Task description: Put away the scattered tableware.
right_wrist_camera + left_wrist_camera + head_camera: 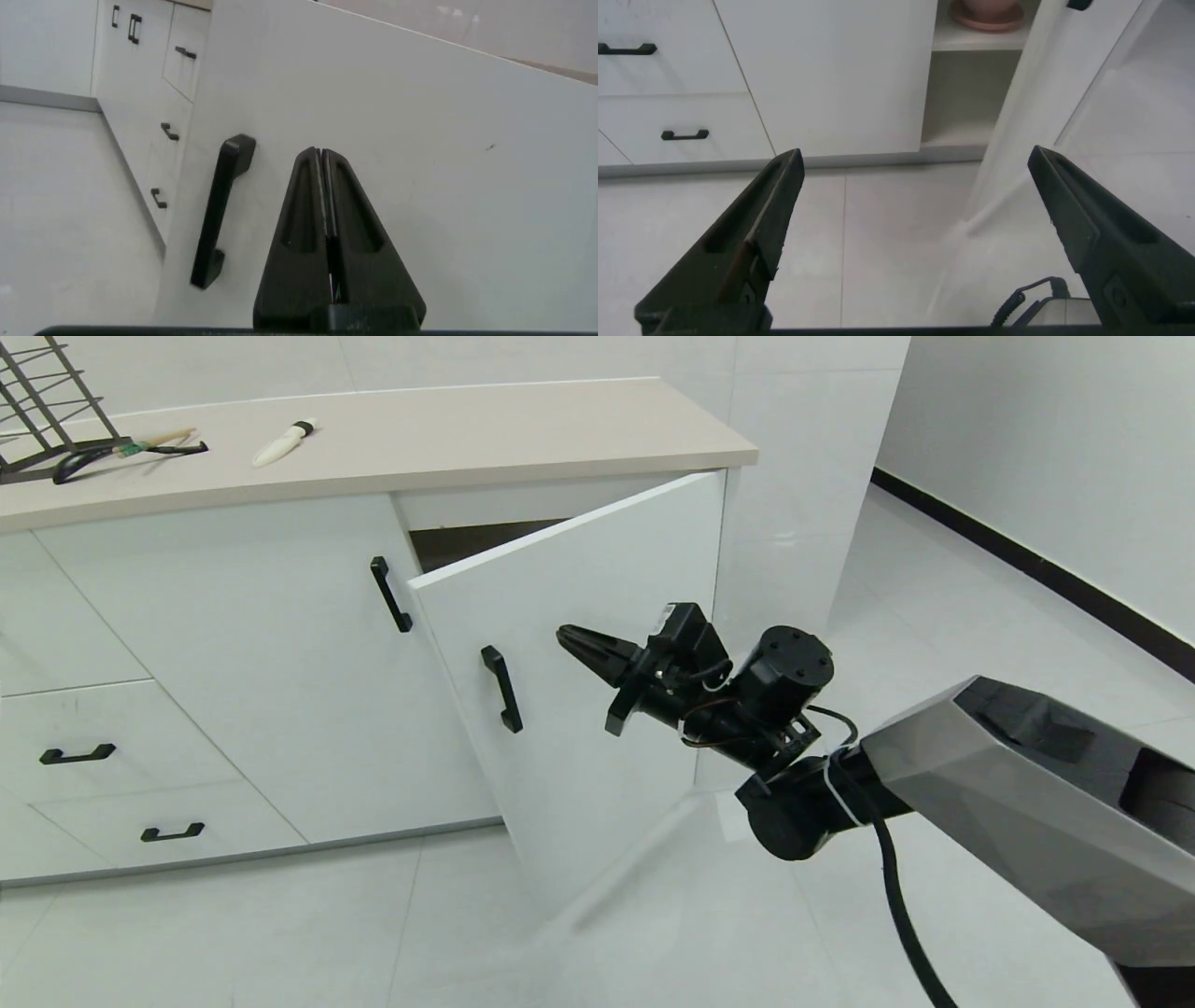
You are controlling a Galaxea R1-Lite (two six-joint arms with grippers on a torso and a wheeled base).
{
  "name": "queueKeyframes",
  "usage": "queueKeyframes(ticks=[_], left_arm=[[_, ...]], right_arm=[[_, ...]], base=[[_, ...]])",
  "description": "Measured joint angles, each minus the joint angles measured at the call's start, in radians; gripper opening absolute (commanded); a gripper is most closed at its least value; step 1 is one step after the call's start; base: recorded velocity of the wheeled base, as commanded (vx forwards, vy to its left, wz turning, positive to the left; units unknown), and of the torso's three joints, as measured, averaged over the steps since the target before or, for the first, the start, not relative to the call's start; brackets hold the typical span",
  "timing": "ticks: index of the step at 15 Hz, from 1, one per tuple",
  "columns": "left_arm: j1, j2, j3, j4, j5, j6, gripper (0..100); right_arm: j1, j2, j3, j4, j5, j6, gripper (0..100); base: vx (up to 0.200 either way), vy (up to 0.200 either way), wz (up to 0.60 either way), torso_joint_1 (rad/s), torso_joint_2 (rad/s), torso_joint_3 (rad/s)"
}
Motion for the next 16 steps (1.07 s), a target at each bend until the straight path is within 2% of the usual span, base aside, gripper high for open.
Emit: queueKeyframes(ticks=[5,8,11,13,14,16], left_arm=[[0.000,0.000,0.000,0.000,0.000,0.000,100],[0.000,0.000,0.000,0.000,0.000,0.000,100],[0.000,0.000,0.000,0.000,0.000,0.000,100],[0.000,0.000,0.000,0.000,0.000,0.000,100],[0.000,0.000,0.000,0.000,0.000,0.000,100],[0.000,0.000,0.000,0.000,0.000,0.000,100]], right_arm=[[0.006,-0.340,0.368,-0.013,0.001,-0.004,0],[-0.038,-0.664,0.701,-0.013,0.002,-0.005,0],[-0.213,-1.037,0.977,0.002,0.012,-0.013,0],[-0.358,-1.313,1.122,0.076,0.028,-0.020,0],[-0.419,-1.445,1.174,0.149,0.033,-0.022,0],[-0.520,-1.706,1.243,0.419,0.036,-0.025,0]], base=[[0.000,0.000,0.00,0.000,0.00,0.000],[0.000,0.000,0.00,0.000,0.00,0.000],[0.000,0.000,0.00,0.000,0.00,0.000],[0.000,0.000,0.00,0.000,0.00,0.000],[0.000,0.000,0.00,0.000,0.00,0.000],[0.000,0.000,0.00,0.000,0.00,0.000]])
